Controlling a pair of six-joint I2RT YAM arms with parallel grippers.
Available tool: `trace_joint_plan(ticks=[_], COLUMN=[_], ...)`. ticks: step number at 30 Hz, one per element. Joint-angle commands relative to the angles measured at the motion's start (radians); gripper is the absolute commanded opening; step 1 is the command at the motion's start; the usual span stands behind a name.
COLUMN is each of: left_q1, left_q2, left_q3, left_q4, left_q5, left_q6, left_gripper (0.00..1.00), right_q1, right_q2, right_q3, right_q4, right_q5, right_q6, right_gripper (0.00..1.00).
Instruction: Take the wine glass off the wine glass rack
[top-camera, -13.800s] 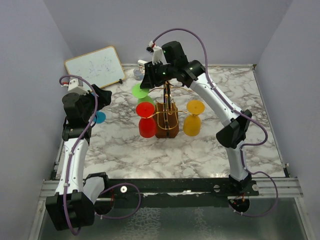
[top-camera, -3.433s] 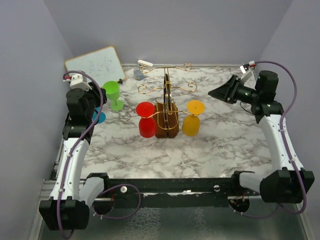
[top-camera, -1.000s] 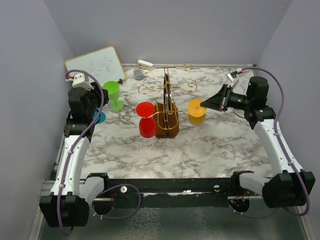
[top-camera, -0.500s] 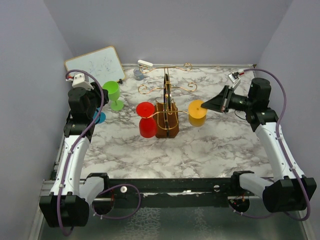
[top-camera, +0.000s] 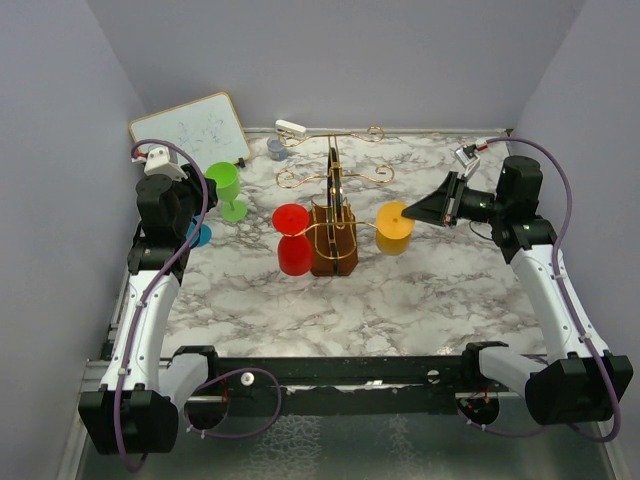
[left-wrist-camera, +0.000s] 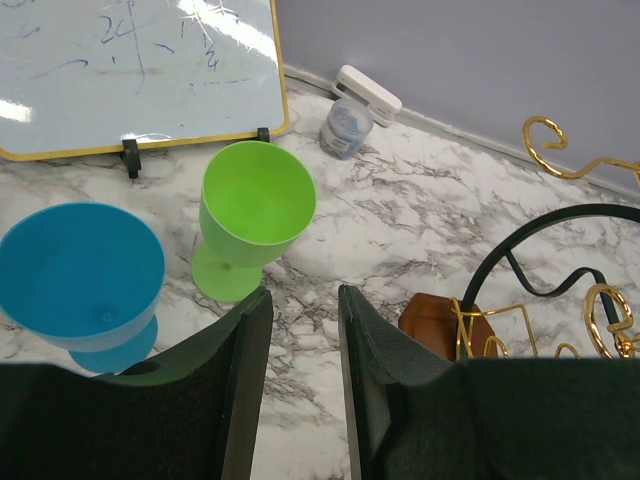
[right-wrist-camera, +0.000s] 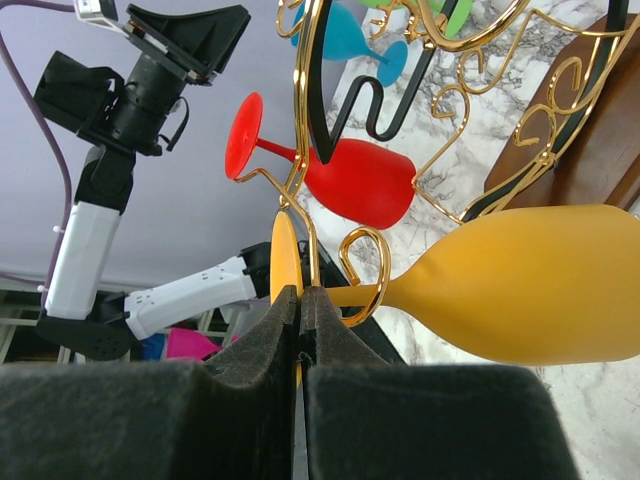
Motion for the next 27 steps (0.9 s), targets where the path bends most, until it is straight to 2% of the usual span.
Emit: trace_joint_plan(ticks=[1,10,27], left_q1=[0.001,0.002,0.002], left_q2=[0.002,0.002,0.003], left_q3=[0.006,0.006,0.006], left_q4=[0.022,0.022,0.023], left_q5=[0.028,0.027,0.030], left_q6=[-0.004,-0.004,-0.005], left_gripper=[0.36,0.36,0.36], right_q1=[0.010,0.060,0.070], right_q2=[-0.006,0.031,0.177], right_q3=[-0.004,0.021,0.143], right_q4=[0.003,0.027,0.154], right_q5=[-0.041,-0.009,0.037], right_q6=[-0.002,0.005,0.041], right_gripper=[0.01,0.01,0.01])
